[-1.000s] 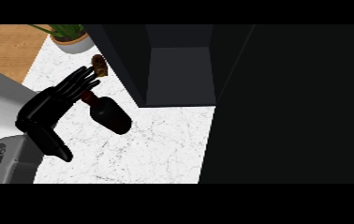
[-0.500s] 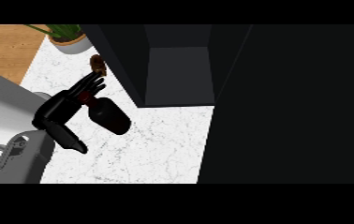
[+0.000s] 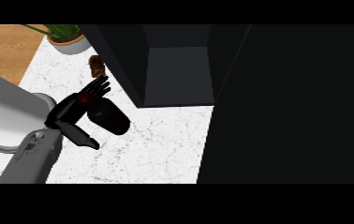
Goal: Pick up the wine, place it into the cabinet and close the cabinet
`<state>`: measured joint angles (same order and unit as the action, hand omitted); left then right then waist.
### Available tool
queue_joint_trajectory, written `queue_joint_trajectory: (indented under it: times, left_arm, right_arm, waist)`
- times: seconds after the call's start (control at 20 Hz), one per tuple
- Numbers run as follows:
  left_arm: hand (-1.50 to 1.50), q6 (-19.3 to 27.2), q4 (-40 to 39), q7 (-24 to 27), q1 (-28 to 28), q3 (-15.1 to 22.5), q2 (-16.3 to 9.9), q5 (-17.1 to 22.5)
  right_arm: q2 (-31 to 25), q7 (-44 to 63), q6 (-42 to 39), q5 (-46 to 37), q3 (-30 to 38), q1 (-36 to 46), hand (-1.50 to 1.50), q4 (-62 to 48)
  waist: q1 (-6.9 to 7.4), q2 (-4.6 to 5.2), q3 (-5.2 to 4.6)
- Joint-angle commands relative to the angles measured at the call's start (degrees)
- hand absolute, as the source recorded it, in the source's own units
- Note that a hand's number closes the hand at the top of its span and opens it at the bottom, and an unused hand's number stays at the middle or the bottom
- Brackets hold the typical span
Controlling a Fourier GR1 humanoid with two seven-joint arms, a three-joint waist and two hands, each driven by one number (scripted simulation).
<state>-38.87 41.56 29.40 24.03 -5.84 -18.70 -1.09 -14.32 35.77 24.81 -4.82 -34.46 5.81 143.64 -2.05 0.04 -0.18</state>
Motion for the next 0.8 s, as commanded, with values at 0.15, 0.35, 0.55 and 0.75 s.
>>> queue_joint_trajectory:
  times: [0.15, 0.35, 0.55, 0.75]
  left_arm:
    - [-1.5, -7.53, -8.57, 7.22, 0.16, 2.42, -0.12, -1.45]
    - [-1.5, -9.05, -13.54, 6.47, 5.72, 2.53, 0.36, -0.96]
    - [-1.5, -7.93, -15.1, 10.28, 3.87, 3.28, 0.42, -1.73]
    - [-1.5, -6.68, -14.44, 12.4, 2.88, 5.89, 2.31, -3.35]
  right_arm:
    - [-3.76, 2.48, -0.29, -3.53, -0.2, -2.4, -1.5, 9.88]
    - [-2.06, -0.88, 1.19, -4.0, -2.12, -1.7, -1.5, 5.77]
    - [-4.26, 2.12, 1.31, -3.22, -0.89, -2.35, -1.5, 9.27]
    - [-6.04, 3.3, 1.16, -2.37, 0.69, -1.41, -1.5, 10.68]
  waist:
    - [-0.18, 0.01, 0.01]
    - [-0.77, 0.26, -0.05]
    - [-0.6, 0.18, -0.06]
    - [-0.46, 0.02, -0.05]
